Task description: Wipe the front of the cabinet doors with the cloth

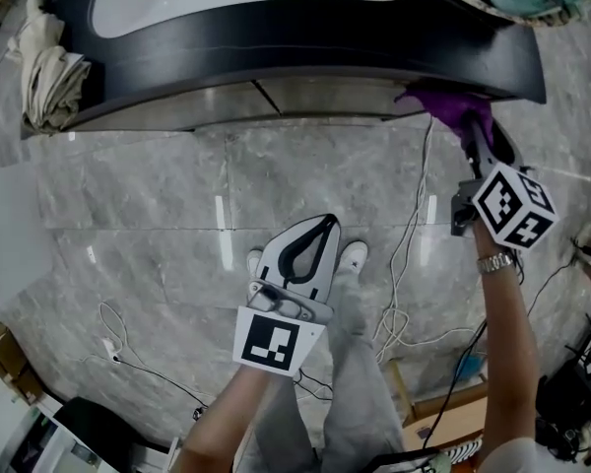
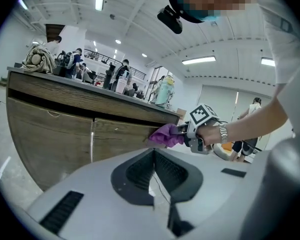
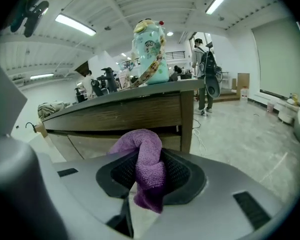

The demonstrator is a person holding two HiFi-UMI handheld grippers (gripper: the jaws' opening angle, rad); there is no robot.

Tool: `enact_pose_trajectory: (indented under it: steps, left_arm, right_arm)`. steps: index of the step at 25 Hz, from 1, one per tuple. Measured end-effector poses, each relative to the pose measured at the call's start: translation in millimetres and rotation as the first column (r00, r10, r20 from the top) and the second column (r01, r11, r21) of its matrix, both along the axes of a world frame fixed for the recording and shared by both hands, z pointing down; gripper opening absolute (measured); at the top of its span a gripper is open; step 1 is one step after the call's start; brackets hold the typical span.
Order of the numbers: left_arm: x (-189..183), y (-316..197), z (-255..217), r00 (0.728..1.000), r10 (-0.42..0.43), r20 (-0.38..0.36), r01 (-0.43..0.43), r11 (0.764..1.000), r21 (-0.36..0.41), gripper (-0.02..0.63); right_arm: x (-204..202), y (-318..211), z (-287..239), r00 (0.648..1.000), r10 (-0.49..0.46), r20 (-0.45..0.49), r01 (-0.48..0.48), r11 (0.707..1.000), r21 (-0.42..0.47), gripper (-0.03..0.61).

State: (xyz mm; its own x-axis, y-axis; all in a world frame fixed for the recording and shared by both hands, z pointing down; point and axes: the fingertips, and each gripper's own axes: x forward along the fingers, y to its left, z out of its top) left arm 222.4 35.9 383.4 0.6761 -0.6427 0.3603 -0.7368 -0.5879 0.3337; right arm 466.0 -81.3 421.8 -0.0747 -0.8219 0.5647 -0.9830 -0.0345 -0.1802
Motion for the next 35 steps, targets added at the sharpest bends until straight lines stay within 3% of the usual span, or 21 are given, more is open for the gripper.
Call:
enact_pose_trajectory:
  steps: [6,13,18,22,26,35]
  left_arm:
    - [-50.3,-11.0,-0.5,0.999,-0.038,0.025,0.037,0.999,0.008,0.006]
    - [-115.2,-25.1,7.0,0.991,-0.123,0.047,0.123,0.992,0.005,0.006]
    - [-147.5,-21.9,16.1,0.984,-0.168,0.058,0.169,0.986,-0.009,0.006]
    - [-163.2,-21.9,22.6,0.977,-0.205,0.062,0.207,0.978,-0.013,0.006]
    - [-155.4,-28.1,24.7,0.976,-0.211,0.048,0.212,0.977,-0.002,0.006]
    - [-112.5,-22.7,29.6,0.989,-0.143,0.048,0.144,0.989,-0.023,0.006]
  right_arm:
    - [-92.6,18.1,24.4,0.992,-0.100,0.072,0.103,0.993,-0.048,0.118]
    - [-218.7,-0.2,63.4,0.963,-0.236,0.130,0.251,0.962,-0.110,0.118]
    - [-269.0,-40.2,72.4,0.943,-0.324,0.074,0.329,0.941,-0.082,0.118]
    - [-276.7,-52.3,82.9,0.954,-0.294,0.056,0.298,0.950,-0.094,0.118]
    - [-267.1,-50.6,92.5,0.963,-0.263,0.060,0.268,0.958,-0.102,0.118]
    - [-162.6,-36.6,111.1,0.991,-0.133,0.018,0.135,0.978,-0.159,0.118]
